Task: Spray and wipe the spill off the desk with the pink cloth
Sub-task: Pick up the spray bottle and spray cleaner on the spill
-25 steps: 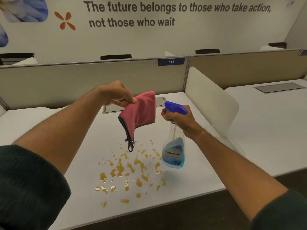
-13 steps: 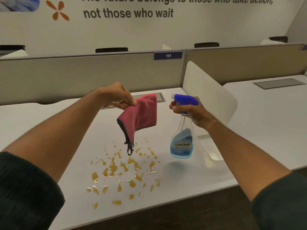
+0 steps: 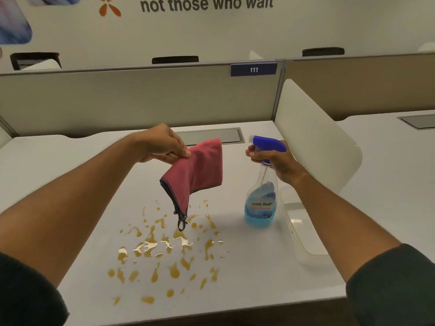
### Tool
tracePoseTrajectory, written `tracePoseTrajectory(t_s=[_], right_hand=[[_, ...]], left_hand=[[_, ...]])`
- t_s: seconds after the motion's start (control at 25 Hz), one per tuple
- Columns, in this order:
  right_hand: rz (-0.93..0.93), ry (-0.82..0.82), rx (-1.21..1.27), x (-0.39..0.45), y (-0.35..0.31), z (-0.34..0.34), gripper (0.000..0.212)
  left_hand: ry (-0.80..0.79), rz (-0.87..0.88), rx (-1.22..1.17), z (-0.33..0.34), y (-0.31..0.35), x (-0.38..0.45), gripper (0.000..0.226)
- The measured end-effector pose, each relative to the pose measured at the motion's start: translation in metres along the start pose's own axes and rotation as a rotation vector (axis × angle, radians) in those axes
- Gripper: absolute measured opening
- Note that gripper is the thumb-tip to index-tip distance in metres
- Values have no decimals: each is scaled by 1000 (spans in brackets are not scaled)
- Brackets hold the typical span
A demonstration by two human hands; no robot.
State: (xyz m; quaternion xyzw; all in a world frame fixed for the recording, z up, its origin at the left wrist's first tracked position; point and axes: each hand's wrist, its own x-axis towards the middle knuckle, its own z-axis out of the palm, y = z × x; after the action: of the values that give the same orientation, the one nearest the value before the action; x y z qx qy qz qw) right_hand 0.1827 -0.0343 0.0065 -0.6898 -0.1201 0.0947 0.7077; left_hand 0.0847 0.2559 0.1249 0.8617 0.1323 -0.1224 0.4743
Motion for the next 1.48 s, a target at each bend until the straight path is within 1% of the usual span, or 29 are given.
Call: tracePoseTrajectory(t_s=[0.16, 0.36, 0.48, 0.56, 0.6, 0.64, 0.72, 0.76, 0.8, 0.96, 1.04, 1.08, 1.12, 1.2, 1.28, 1.4, 1.48], right_hand=[[-20, -26, -6, 14, 9, 2, 54], [-57, -90, -36, 10, 11, 4, 53], [-37, -104, -60, 6, 12, 3, 55], [-28, -84, -70, 3, 13, 3, 67], [-19, -72, -73, 0, 13, 3, 69], [-17, -66, -81, -3, 12, 4, 66], [-27, -79, -94, -10, 9, 3, 49], [-35, -90, -100, -13, 7, 2, 44], [-48, -98, -115, -17, 5, 1, 44], [-66, -96, -174, -31, -8, -8, 74], [-79, -68, -208, -40, -20, -13, 87], [-94, -46, -206, -43, -27, -16, 89], [-116, -15, -205, -46, -34, -18, 85], [-177, 59, -243, -50, -49, -19, 63], [-246, 84, -325, -50, -65, -13, 51], [-320, 10, -435, -51, -89, 8, 46], [-357, -63, -553, -50, -101, 27, 46]], left_hand=[[17, -30, 11, 6, -1, 7, 5], [27, -39, 11, 10, 5, 11, 4], [18, -30, 18, 14, 9, 12, 5], [11, -22, 29, 16, 11, 11, 4], [7, -17, 35, 17, 12, 10, 4], [4, -12, 38, 18, 13, 8, 4], [2, -7, 40, 19, 14, 4, 4], [1, -3, 42, 19, 15, 2, 4], [0, 0, 46, 18, 15, 0, 4], [-7, 7, 50, 17, 18, -9, 4], [-12, 15, 55, 15, 16, -15, 4], [-16, 20, 61, 15, 16, -17, 4], [-19, 25, 67, 13, 16, -20, 4], [-27, 34, 77, 11, 15, -27, 4], [-30, 39, 88, 8, 15, -33, 4], [-26, 43, 101, 3, 13, -44, 6], [-24, 49, 109, -1, 11, -50, 5]])
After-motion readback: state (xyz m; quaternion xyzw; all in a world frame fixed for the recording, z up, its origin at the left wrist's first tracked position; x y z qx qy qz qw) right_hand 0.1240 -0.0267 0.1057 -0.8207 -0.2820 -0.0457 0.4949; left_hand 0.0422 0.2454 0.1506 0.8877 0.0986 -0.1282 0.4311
